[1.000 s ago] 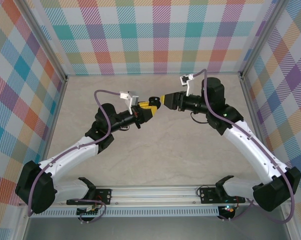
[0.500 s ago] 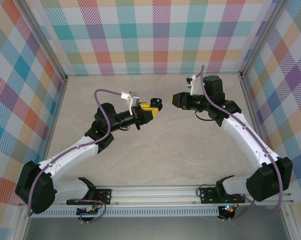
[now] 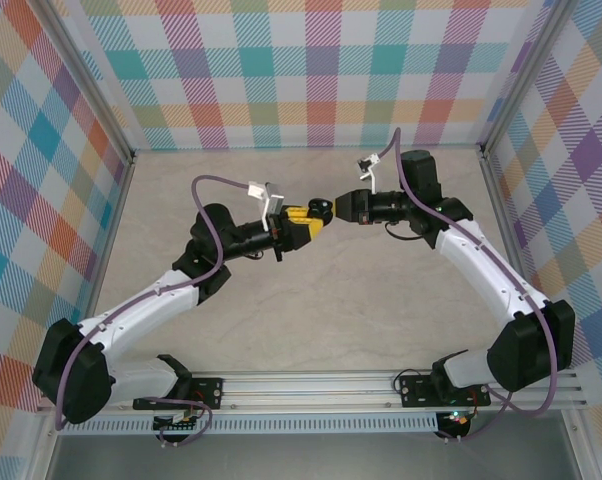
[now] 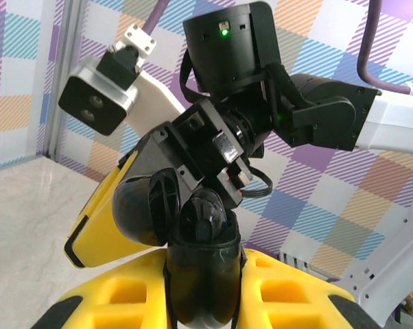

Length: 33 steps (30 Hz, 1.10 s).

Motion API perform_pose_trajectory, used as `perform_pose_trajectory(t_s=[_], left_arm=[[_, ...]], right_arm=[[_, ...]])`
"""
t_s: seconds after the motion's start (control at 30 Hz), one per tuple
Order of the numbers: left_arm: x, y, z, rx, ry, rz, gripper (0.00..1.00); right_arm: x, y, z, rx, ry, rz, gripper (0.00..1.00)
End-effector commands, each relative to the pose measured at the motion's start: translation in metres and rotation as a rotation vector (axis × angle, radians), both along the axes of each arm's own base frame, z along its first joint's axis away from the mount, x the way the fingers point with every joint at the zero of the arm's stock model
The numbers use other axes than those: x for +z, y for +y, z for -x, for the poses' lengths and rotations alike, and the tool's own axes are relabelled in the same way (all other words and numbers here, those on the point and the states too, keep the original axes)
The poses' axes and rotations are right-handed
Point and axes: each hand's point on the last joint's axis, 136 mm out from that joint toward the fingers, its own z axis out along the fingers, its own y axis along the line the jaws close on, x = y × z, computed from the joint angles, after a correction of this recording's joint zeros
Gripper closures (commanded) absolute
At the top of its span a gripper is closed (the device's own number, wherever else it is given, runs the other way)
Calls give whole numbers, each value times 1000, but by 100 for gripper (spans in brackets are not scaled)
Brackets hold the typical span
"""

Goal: Insert the wireless bluetooth earbuds into the charging case

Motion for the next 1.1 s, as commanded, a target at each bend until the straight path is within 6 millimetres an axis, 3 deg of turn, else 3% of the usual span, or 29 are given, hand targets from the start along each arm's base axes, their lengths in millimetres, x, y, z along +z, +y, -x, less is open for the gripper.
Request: perform_pose_trajectory(t_s=[0.0, 0.8, 0.97, 1.07], left_arm=[[24, -7, 10, -52, -55, 45, 99], [-5, -10, -12, 23, 44, -13, 100], [-5, -10, -14, 36, 53, -15, 100], [-13, -7, -24, 90, 87, -44, 99]], right_arm=[[21, 7, 5, 70, -65, -60, 76], [50, 2, 21, 79, -166, -102, 76], [42, -1, 16, 45, -153, -66, 76], [28, -10, 3, -58, -128, 17, 73]])
